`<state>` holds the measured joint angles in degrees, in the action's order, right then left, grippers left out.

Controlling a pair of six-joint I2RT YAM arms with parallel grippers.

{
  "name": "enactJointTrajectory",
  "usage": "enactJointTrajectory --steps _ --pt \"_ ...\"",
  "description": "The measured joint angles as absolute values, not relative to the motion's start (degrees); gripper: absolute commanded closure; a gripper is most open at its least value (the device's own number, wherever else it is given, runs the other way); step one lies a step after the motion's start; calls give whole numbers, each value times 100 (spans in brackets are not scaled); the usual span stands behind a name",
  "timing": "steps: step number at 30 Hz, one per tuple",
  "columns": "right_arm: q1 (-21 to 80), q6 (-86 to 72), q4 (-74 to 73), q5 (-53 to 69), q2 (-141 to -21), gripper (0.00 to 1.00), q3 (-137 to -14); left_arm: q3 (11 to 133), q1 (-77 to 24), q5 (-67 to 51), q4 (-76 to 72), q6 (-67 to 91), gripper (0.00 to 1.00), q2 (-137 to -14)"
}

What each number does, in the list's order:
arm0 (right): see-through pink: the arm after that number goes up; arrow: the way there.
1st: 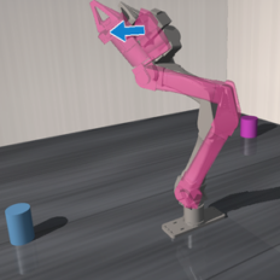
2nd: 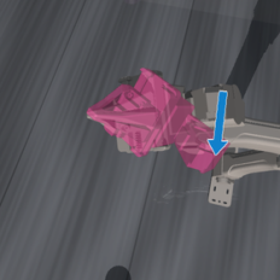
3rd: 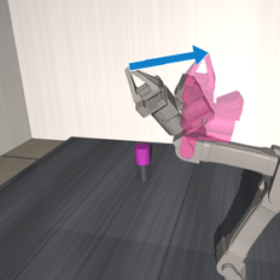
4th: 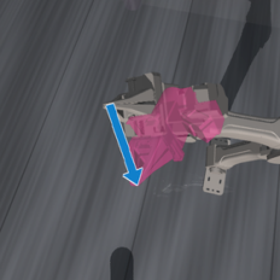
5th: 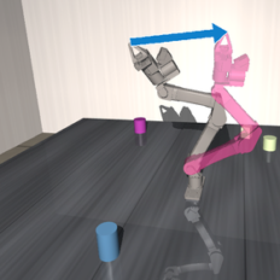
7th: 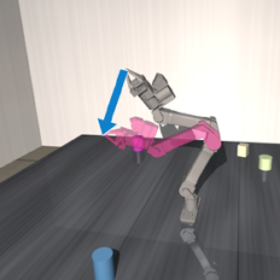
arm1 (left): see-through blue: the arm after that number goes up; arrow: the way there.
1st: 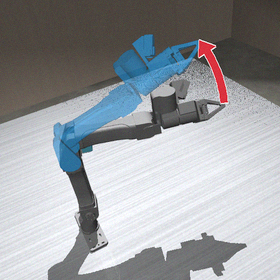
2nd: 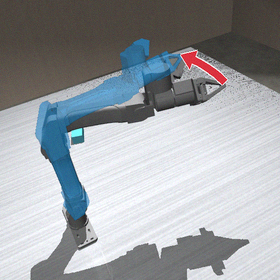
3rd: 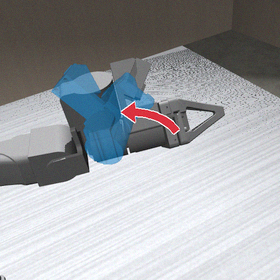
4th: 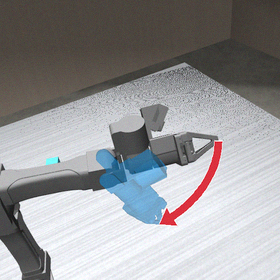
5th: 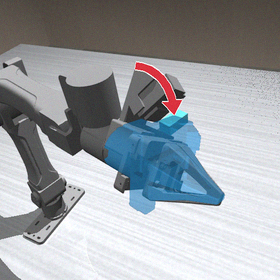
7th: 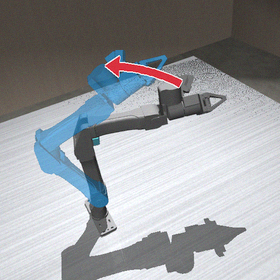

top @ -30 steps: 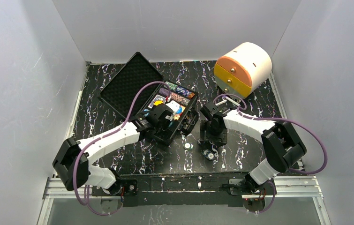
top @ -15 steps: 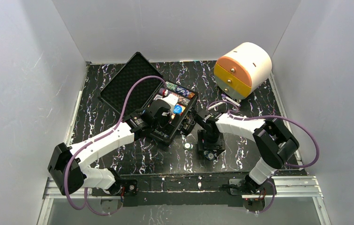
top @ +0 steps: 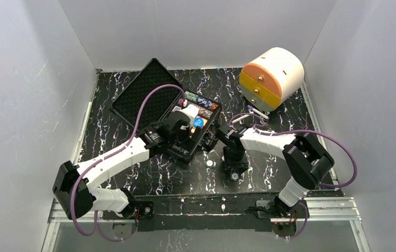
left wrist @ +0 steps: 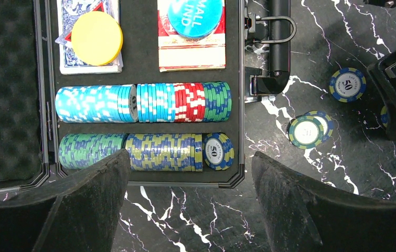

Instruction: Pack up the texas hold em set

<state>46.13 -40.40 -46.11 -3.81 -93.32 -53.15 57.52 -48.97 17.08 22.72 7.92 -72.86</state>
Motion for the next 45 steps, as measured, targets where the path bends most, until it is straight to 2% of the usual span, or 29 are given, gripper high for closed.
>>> enactJointTrajectory --steps 7,13,25,38,45 --pt "4641 -4025 -4611 -454 -9303 67 -5315 5752 -4897 1704 2272 814 16 -7275" --pt "4663 -4027 -4646 -622 -9284 68 -5384 5749 -4897 1627 2265 976 18 -7225" --pt "4622 -4023 -4663 -502 -9297 69 -6066 5428 -4897 967 1507 1765 16 -6685" --pt "3393 -4204 -4493 1286 -9817 69 -6764 4346 -4897 -386 572 2204 16 -6445" --pt "2932 -5024 -4388 2093 -9894 69 -6796 4053 -4897 -843 -502 2399 17 -7017"
